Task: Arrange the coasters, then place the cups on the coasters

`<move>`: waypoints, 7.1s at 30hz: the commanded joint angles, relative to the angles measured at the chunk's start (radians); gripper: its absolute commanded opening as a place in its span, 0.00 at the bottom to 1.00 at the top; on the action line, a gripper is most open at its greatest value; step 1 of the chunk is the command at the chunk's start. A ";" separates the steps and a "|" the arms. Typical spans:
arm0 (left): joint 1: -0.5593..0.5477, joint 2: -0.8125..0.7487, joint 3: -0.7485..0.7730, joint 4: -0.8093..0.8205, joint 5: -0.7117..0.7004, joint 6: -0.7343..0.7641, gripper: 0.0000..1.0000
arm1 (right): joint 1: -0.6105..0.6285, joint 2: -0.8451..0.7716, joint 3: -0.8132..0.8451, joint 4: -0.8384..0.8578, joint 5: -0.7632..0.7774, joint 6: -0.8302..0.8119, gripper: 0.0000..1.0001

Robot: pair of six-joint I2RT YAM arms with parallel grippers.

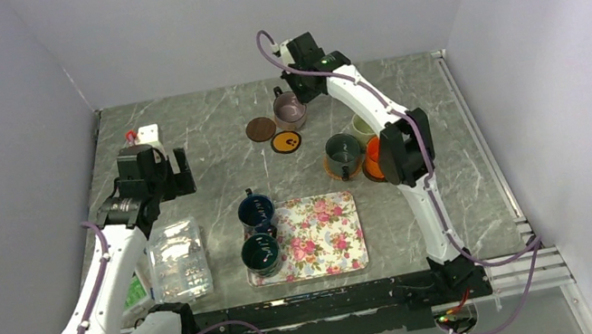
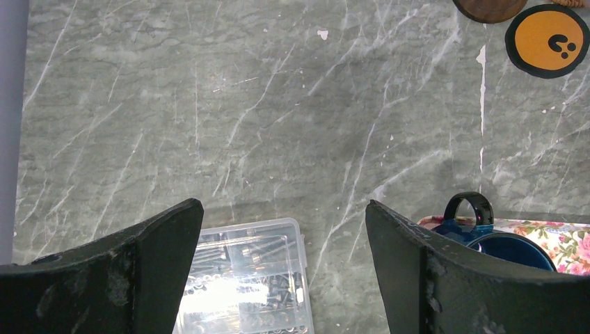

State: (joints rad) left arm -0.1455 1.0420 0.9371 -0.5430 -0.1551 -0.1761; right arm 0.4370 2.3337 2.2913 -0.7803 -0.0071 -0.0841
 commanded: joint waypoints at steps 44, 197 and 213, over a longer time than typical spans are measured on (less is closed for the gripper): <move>-0.008 -0.008 0.034 0.017 -0.029 0.010 0.94 | -0.031 0.101 0.102 0.177 0.030 -0.002 0.00; -0.490 0.244 0.226 -0.122 -0.214 -0.544 0.03 | -0.156 -1.486 -1.394 0.562 0.181 0.222 0.82; -0.335 0.745 0.705 -0.031 -0.250 -0.398 0.03 | -0.156 -1.515 -1.399 0.539 0.163 0.234 0.83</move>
State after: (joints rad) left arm -0.5117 1.7283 1.4967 -0.6437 -0.3710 -0.5751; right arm 0.2844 0.8394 0.8845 -0.2462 0.1551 0.1497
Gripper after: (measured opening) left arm 0.062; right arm 0.824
